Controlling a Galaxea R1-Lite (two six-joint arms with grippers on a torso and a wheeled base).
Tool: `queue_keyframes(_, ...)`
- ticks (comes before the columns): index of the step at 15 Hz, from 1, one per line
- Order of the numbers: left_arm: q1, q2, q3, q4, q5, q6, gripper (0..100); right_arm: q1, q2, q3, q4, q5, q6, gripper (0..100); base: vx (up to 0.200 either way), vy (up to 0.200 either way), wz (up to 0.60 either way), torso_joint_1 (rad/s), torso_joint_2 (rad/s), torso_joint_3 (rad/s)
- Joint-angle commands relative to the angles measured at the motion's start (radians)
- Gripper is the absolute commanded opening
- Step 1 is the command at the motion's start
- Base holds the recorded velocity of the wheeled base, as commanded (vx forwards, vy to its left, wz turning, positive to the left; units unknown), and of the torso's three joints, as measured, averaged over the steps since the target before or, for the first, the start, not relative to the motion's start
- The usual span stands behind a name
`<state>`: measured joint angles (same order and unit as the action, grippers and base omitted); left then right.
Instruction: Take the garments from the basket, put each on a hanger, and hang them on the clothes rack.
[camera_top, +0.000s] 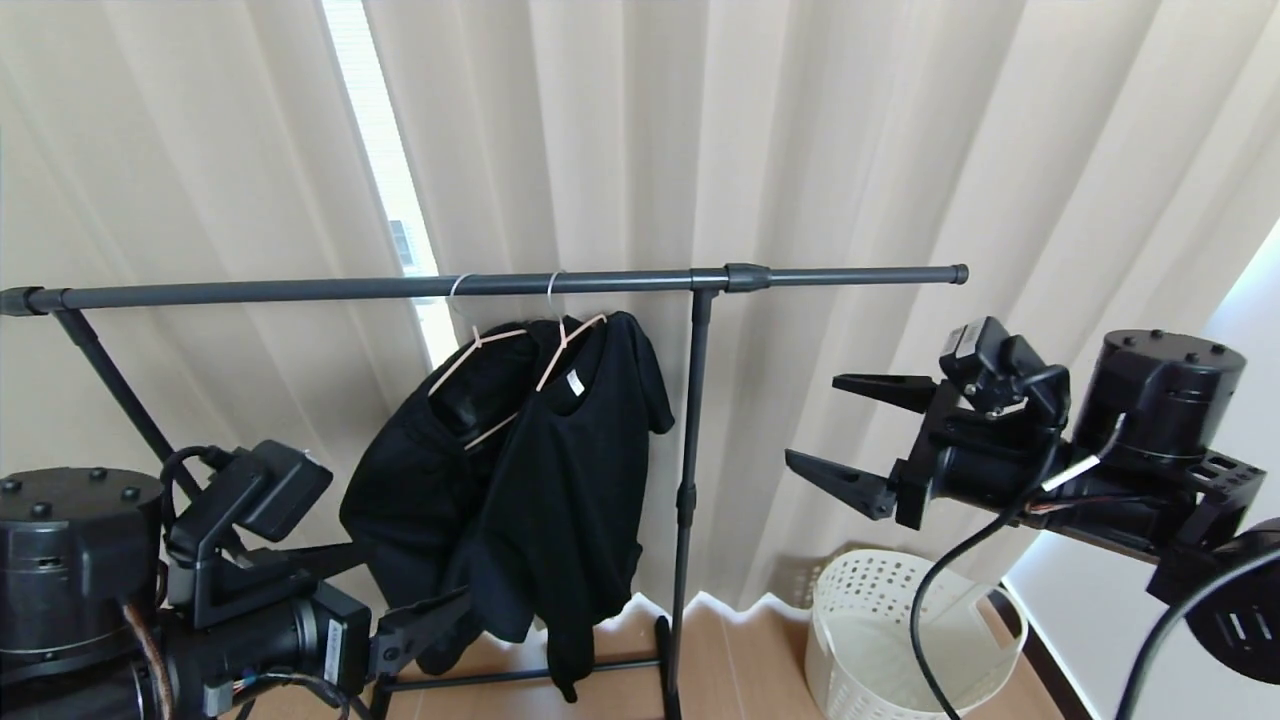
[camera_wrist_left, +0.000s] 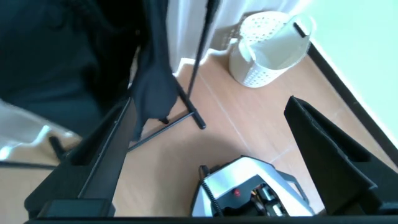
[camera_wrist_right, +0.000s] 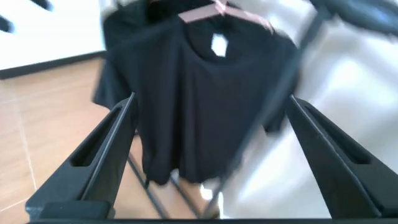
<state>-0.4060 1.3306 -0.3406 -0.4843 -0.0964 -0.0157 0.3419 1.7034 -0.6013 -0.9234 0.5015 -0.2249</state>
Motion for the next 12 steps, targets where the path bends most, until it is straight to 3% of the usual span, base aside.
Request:
queue_keyframes(1, -0.004, -0.080, 0.046, 0.000, 0.018, 0.010, 100, 0.045, -0.291, -0.014, 0.270, -0.173, -0.001, 100, 0.000, 0.000, 0.00, 0.000, 0.00, 0.000)
queue_keyframes(4, 0.001, -0.169, 0.106, 0.001, 0.020, 0.028, 100, 0.043, -0.499, 0.071, 0.410, -0.196, -0.001, 100, 0.000, 0.000, 0.00, 0.000, 0.00, 0.000)
queue_keyframes(6, 0.004, -0.199, 0.138, 0.001, 0.020, 0.028, 100, 0.042, -0.573, 0.123, 0.431, -0.198, -0.001, 100, 0.000, 0.000, 0.00, 0.000, 0.00, 0.000)
queue_keyframes(7, 0.016, -0.295, 0.206, 0.001, 0.018, 0.026, 100, 0.011, -0.726, 0.221, 0.479, -0.212, -0.001, 100, 0.000, 0.000, 0.00, 0.000, 0.00, 0.000)
queue_keyframes(8, 0.016, -0.298, 0.207, 0.003, 0.020, 0.026, 100, 0.011, -0.731, 0.224, 0.482, -0.212, -0.001, 100, 0.000, 0.000, 0.00, 0.000, 0.00, 0.000)
queue_keyframes(10, 0.018, -0.430, 0.278, 0.013, 0.020, 0.028, 100, -0.029, -1.005, 0.357, 0.650, -0.255, -0.001, 100, 0.000, 0.000, 0.00, 0.000, 0.00, 0.000)
queue_keyframes(12, 0.016, -0.498, 0.327, 0.039, 0.015, 0.028, 100, -0.072, -1.234, 0.425, 0.795, -0.301, 0.002, 100, 0.000, 0.000, 0.00, 0.000, 0.00, 0.000)
